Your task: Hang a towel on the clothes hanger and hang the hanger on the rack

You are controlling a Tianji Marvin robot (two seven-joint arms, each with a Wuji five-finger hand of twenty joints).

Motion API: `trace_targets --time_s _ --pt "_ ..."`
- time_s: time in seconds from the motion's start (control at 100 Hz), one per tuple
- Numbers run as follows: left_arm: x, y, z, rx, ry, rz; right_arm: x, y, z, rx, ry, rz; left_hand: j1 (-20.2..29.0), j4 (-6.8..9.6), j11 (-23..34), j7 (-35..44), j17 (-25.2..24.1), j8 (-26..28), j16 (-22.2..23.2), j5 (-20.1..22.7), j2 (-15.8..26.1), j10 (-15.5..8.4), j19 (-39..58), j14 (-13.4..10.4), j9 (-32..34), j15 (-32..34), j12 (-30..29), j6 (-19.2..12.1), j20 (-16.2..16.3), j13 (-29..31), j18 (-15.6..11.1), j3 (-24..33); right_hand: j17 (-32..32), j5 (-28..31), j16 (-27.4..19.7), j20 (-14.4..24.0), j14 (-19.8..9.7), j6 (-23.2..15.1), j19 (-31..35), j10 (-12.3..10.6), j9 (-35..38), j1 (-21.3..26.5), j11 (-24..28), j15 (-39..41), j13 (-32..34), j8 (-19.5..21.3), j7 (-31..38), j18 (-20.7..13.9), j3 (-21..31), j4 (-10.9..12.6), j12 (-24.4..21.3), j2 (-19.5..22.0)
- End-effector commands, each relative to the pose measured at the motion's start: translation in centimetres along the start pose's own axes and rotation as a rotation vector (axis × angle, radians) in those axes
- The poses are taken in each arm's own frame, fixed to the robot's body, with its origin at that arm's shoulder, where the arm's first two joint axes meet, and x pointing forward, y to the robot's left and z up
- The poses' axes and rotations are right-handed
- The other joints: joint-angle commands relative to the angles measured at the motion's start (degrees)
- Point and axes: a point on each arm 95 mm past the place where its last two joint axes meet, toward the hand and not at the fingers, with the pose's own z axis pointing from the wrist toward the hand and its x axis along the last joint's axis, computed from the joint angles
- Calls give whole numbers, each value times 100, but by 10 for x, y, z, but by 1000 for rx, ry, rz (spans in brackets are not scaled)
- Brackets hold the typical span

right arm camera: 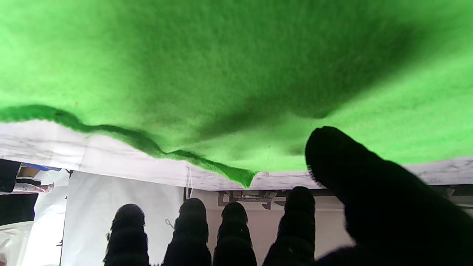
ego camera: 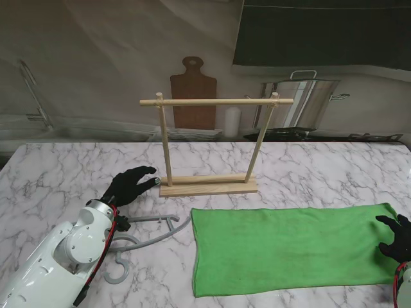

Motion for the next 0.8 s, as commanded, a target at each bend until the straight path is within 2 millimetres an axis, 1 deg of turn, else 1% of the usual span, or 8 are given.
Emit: trace_targets --time_s 0.0,0.42,0.51,0.62,0.63,0.69,0.71,0.79 --pt "2 3 -1 -18 7 3 1 -6 1 21 -9 -8 108 -22 -23 -83 -124 -14 8 -176 402 19 -3269 -84 -105 -48 11 -16 85 -104 33 -29 -128 27 -144 -44 -140 -271 -168 -50 -182 81 -212 -201 -207 33 118 -41 357 80 -80 -179" --pt "2 2 -1 -20 5 -1 13 -16 7 58 -13 -9 90 -30 -30 -93 -145 -20 12 -201 442 11 -3323 -74 -137 -62 7 -25 86 -124 28 -37 -145 1046 -231 -25 -343 -841 -272 -297 -51 386 -198 -200 -182 283 906 -143 200 -127 -62 -130" --pt "2 2 -1 -20 5 -2 15 -20 8 56 -14 -2 78 -32 -33 -98 -149 -23 11 -212 445 14 -3335 -48 -149 -68 4 -15 86 -131 33 -40 -106 1448 -266 -22 -419 -920 -304 -411 127 598 -294 -190 -112 264 1194 -184 42 -217 -115 -29" --pt "2 2 -1 -20 5 -4 16 -24 9 30 -14 22 64 -33 -35 -100 -154 -24 10 -218 451 4 -3347 -35 -161 -73 2 -22 87 -142 35 -39 -17 2046 -306 -32 -532 -1018 -373 -581 424 777 -320 -156 31 211 1718 -263 -534 -405 -115 292" --pt "2 2 -1 -20 5 -4 16 -24 8 27 -14 25 63 -33 -35 -99 -154 -24 11 -216 448 4 -3347 -36 -162 -72 2 -20 87 -140 35 -40 -7 2115 -310 -36 -544 -1003 -382 -595 456 804 -320 -154 44 182 1761 -275 -643 -461 -114 344" --pt "2 3 -1 -20 6 -5 17 -26 9 -1 -11 42 53 -34 -36 -100 -153 -24 10 -219 452 4 -3350 -43 -166 -76 2 -25 88 -146 34 -41 87 2359 -305 -50 -586 -1083 -466 -664 675 1031 -256 -125 169 -812 2605 -299 -1064 -1018 -61 314" --pt "2 3 -1 -20 7 -5 17 -27 9 -10 -9 48 53 -34 -35 -101 -153 -25 11 -220 451 6 -3351 -41 -165 -74 2 -28 88 -140 34 -40 106 2428 -299 -52 -605 -1112 -473 -691 733 1075 -222 -120 206 -940 2799 -305 -1167 -1126 -44 321" --pt "2 3 -1 -21 8 -6 18 -27 9 -48 1 70 40 -35 -36 -102 -152 -25 12 -223 455 5 -3354 -37 -172 -75 2 -35 90 -143 34 -42 194 2821 -275 -78 -663 -1167 -490 -810 954 1245 37 -97 387 -1370 3539 -334 -1379 -1278 90 337"
